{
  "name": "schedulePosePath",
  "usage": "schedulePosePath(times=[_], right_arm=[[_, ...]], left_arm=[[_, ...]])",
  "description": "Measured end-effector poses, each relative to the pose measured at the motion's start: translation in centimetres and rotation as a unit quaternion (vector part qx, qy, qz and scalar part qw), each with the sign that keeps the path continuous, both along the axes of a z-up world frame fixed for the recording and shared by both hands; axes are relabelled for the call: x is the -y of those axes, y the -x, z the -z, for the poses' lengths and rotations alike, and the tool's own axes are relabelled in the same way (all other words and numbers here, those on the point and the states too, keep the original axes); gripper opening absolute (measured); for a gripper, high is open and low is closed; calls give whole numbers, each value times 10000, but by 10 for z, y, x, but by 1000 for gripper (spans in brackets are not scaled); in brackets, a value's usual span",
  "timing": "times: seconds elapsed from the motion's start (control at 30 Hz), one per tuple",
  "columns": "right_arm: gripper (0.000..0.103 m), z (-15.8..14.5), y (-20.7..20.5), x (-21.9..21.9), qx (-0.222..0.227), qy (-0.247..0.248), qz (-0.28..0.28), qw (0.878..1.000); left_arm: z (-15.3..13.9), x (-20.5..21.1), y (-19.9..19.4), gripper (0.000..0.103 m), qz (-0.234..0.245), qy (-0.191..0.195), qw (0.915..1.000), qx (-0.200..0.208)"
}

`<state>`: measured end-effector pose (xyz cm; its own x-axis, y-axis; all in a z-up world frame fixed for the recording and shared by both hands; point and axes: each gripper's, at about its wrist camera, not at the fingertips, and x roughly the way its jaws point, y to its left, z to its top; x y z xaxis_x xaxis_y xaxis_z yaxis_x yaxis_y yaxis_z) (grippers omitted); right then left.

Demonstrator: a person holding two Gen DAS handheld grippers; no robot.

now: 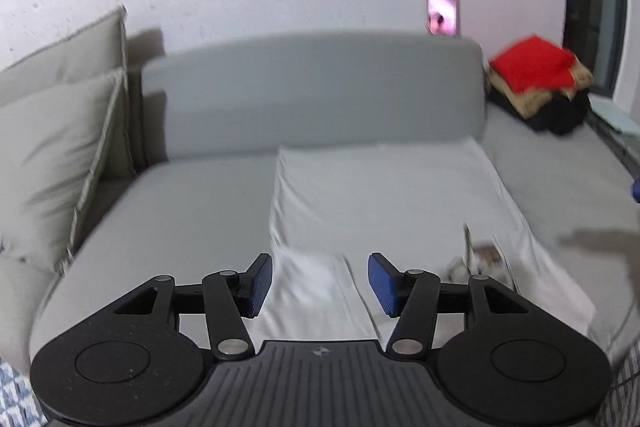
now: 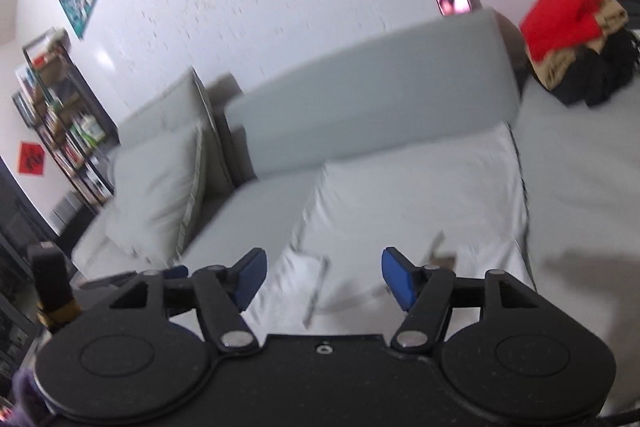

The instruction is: Fold clothes

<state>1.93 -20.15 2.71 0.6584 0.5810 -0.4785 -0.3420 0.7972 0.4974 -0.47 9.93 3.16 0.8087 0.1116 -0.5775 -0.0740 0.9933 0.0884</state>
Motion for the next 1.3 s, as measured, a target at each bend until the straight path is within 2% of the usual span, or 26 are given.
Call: schedulePosePath(times=[0.13, 0.23, 0.3, 0.47, 0.53, 0.57, 0.6, 0.63, 0.67, 0.77, 0.87, 0.9, 0.93, 0.97, 1.0, 1.1, 1.17, 1.23, 1.3], right_arm=[[72, -20, -30, 5, 93, -507, -44, 9987], [76, -22, -60, 3, 126, -522, 138, 9985], [79, -20, -81, 1, 108, -505, 289, 9982], [81, 1, -149, -9, -369, -455, 460, 9972], [81, 16, -176, -13, -480, -448, 461, 9968], [73, 28, -189, -15, -558, -465, 418, 9965], [61, 40, -202, -17, -635, -482, 374, 9961], [34, 53, -216, -19, -719, -483, 343, 9956], [19, 70, -229, -24, -843, -387, 384, 9950], [18, 121, -270, -39, -1208, -81, 511, 9913], [18, 173, -304, -54, -1518, 485, 720, 9846], [18, 189, -311, -57, -1598, 658, 825, 9815], [18, 203, -315, -58, -1687, 814, 923, 9780], [12, 213, -316, -57, -1718, 824, 955, 9770], [12, 222, -315, -55, -1737, 817, 979, 9765], [15, 216, -310, -44, -1710, 598, 877, 9795], [38, 203, -307, -30, -1534, 478, 1004, 9819], [48, 190, -312, -7, -1335, 356, 1249, 9825], [48, 181, -317, 15, -1210, 254, 1508, 9808]], left_arm=[[-18, -9, -26, 67, -42, -78, 9997, 243], [-22, -13, -51, 74, -65, -136, 9995, 290], [-20, -16, -71, 74, -82, -191, 9996, 216], [5, -28, -133, 73, 53, -149, 9999, -68], [23, -35, -160, 60, 54, -13, 9997, -228], [36, -37, -175, 53, 44, 60, 9994, -350], [50, -39, -190, 38, 35, 129, 9988, -478], [63, -40, -205, 31, 25, 198, 9980, -605], [77, -40, -219, 31, 13, 235, 9971, -727], [121, -38, -260, 33, -57, 283, 9934, -1106], [160, -42, -288, 37, -278, 408, 9858, -1605], [172, -43, -295, 40, -358, 476, 9822, -1780], [181, -45, -298, 48, -410, 523, 9797, -1892], [182, -46, -296, 52, -382, 506, 9805, -1862], [182, -47, -294, 55, -339, 478, 9818, -1808], [170, -61, -289, 54, -161, 747, 9820, -1727], [155, -77, -288, 56, -221, 886, 9853, -1443], [145, -93, -290, 67, -347, 912, 9877, -1225], [142, -107, -296, 69, -543, 797, 9890, -1121]])
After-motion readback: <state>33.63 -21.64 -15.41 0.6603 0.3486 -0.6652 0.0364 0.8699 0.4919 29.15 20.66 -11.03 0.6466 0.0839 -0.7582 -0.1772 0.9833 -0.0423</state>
